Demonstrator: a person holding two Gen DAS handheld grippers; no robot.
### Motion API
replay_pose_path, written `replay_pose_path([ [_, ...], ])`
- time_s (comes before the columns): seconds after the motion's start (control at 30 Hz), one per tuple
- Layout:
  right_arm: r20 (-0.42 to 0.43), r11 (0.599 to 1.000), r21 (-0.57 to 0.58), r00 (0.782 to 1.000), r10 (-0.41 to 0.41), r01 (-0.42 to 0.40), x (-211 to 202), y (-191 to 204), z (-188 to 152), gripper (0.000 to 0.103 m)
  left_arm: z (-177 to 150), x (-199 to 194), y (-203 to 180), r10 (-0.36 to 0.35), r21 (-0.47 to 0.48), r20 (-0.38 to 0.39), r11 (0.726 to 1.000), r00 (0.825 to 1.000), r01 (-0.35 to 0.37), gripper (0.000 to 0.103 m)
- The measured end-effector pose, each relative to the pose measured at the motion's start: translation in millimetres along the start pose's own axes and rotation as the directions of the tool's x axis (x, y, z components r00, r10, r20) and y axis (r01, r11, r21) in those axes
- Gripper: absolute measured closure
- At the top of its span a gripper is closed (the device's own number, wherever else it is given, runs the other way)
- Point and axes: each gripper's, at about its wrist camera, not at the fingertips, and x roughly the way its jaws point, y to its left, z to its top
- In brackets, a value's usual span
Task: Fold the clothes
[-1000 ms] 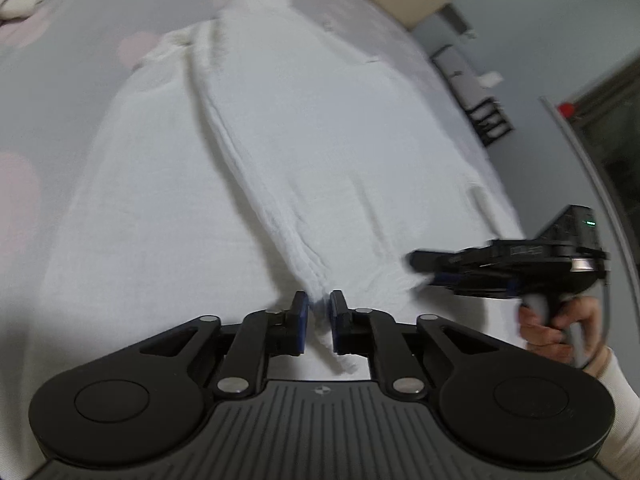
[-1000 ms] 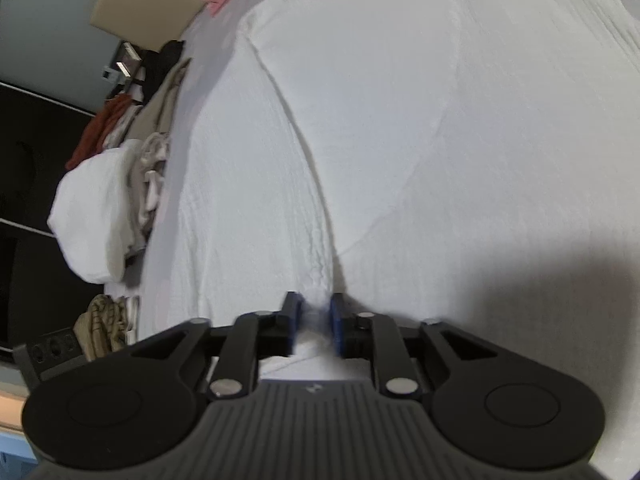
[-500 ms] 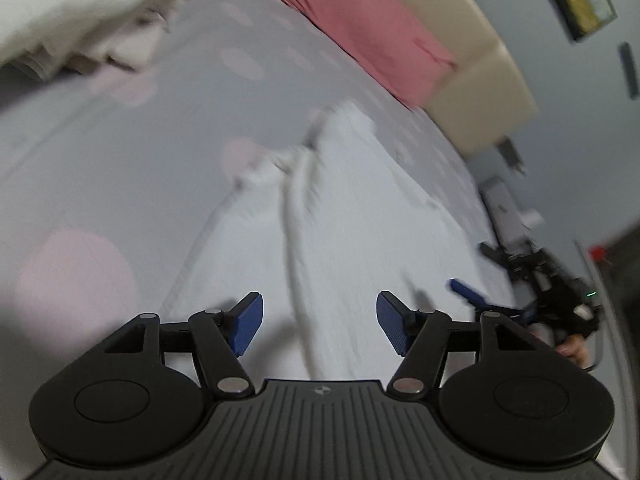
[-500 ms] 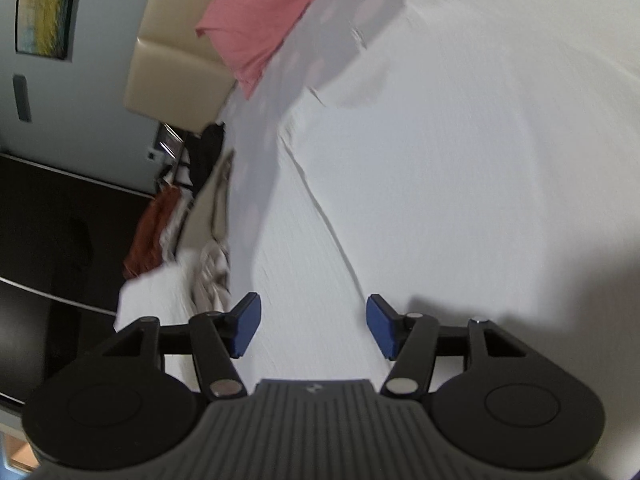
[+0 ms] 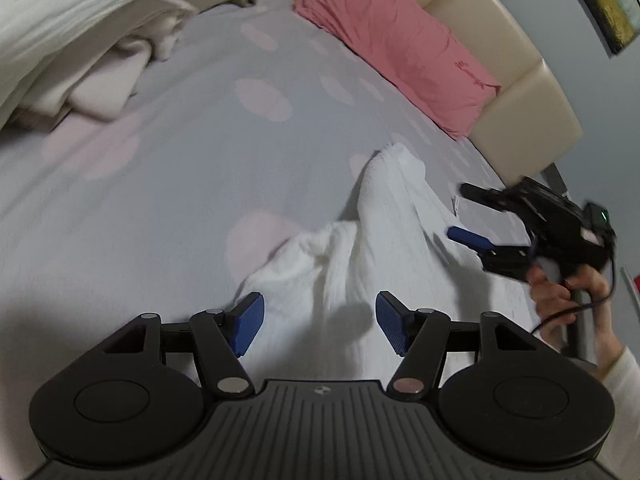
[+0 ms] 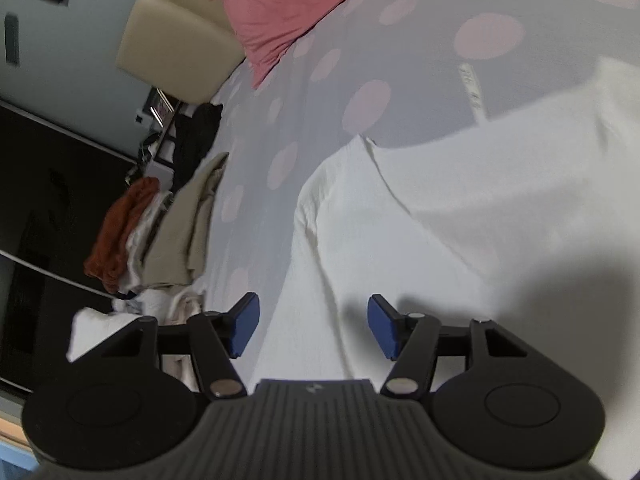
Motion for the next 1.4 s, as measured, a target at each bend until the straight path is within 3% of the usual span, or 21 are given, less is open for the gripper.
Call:
replay_pose_path([
  [0.17,-0.065,0.993,-0.114,0.997,-0.050,0.042,43,10,17,0.039,10,16,-7,-0.009,0.064,-0.018,0.998,1.000,0.010,0.043],
  [0.4,-0.099,0.987,-0.153,0.995,0.029,-0.044,80,23,36,0.036,16,19,0,-0.118,0.037,-0.048,0.992,0.992,0.120,0.043],
  [0.57,-0.149,0.986,-0.123,0.984,0.093,-0.112,100,26,43,0.034,18,29,-2,-0.209,0.021,-0.108,0.977,0.972,0.213,0.043],
  [0.67,-0.208,0.980,-0.123,0.970,0.126,-0.154,104,28,44,0.034,19,35,0,-0.284,-0.013,-0.154,0.958,0.946,0.286,0.043],
  [0.93,-0.341,0.959,-0.070,0.910,0.235,-0.274,113,21,39,0.034,18,53,25,-0.348,-0.197,-0.016,0.920,0.937,0.339,0.043],
  [1.07,-0.324,0.947,-0.010,0.897,0.300,-0.320,118,19,37,0.033,17,55,37,-0.350,-0.261,0.048,0.900,0.936,0.350,0.047],
  [1.13,-0.295,0.939,0.020,0.895,0.334,-0.343,118,18,37,0.032,14,51,35,-0.298,-0.245,0.073,0.919,0.952,0.307,0.052],
  [1.23,-0.217,0.930,0.043,0.905,0.366,-0.365,115,16,37,0.032,10,46,35,-0.232,-0.228,0.103,0.941,0.967,0.250,0.061],
  [1.4,-0.082,0.931,0.086,0.928,0.363,-0.356,110,12,40,0.033,6,44,37,-0.178,-0.257,0.125,0.944,0.976,0.205,0.070],
])
